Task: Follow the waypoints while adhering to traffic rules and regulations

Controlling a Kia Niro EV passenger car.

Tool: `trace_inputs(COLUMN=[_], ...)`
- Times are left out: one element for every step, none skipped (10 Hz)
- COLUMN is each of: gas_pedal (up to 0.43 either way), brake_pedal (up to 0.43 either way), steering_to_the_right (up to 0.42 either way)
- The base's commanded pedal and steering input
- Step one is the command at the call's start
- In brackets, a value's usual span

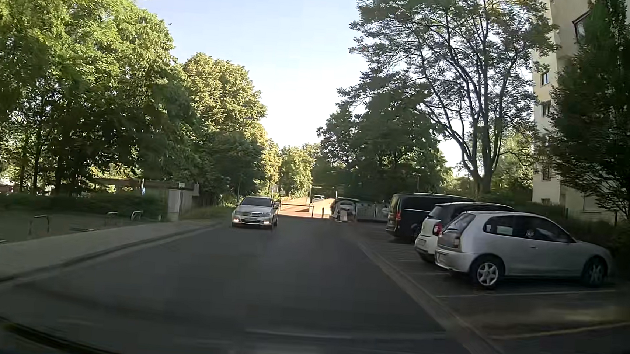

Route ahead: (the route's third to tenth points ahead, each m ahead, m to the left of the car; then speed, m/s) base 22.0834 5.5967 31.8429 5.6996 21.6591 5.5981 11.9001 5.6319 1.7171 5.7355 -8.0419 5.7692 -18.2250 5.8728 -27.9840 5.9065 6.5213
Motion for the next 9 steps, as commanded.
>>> trace_inputs(gas_pedal=[0.0, 0.0, 0.0, 0.0, 0.0, 0.0, 0.0, 0.0, 0.0], brake_pedal=[0.0, 0.0, 0.0, 0.0, 0.0, 0.0, 0.0, 0.0, 0.0], steering_to_the_right=[0.003, 0.003, 0.003, 0.003, 0.003, 0.003, 0.003, 0.003, 0.003])
